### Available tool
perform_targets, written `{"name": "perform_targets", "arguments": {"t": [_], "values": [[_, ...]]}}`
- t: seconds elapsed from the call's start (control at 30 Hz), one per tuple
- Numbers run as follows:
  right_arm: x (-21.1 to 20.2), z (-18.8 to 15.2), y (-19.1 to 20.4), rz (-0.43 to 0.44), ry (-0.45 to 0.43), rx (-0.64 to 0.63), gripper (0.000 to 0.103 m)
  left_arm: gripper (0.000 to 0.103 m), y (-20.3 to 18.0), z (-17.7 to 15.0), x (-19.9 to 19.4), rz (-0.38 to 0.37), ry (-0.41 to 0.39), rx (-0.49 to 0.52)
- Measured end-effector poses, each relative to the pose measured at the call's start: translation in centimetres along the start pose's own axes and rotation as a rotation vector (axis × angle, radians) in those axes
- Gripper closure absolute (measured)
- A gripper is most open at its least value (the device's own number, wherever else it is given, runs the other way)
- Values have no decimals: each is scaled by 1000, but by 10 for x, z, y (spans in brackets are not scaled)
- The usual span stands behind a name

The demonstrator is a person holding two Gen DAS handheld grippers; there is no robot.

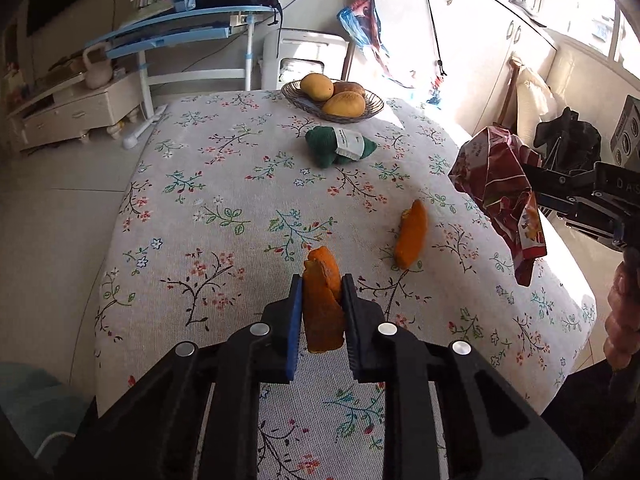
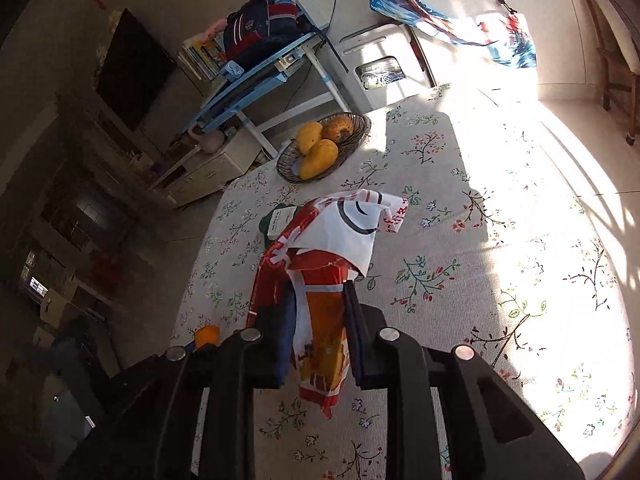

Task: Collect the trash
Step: 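Close the left tool on the orange peel while the right lifts the snack bag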

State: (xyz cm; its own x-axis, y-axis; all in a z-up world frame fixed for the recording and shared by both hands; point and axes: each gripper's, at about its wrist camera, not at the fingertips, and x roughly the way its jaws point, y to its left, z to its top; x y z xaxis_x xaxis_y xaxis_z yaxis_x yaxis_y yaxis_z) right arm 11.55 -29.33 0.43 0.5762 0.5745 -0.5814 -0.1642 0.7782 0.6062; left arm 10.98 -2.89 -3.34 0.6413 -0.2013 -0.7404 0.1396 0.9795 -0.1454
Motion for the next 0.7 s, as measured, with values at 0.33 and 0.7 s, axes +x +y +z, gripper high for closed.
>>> {"name": "perform_targets", "arguments": {"t": [0.33,0.7], "values": [[-40,-34,-4,118,-87,137,80,85,-1,-12,-18,-58,-26,9],[-46,-68,37,89,-102,25,80,85,-1,-42,-53,-55,-80,57]]}}
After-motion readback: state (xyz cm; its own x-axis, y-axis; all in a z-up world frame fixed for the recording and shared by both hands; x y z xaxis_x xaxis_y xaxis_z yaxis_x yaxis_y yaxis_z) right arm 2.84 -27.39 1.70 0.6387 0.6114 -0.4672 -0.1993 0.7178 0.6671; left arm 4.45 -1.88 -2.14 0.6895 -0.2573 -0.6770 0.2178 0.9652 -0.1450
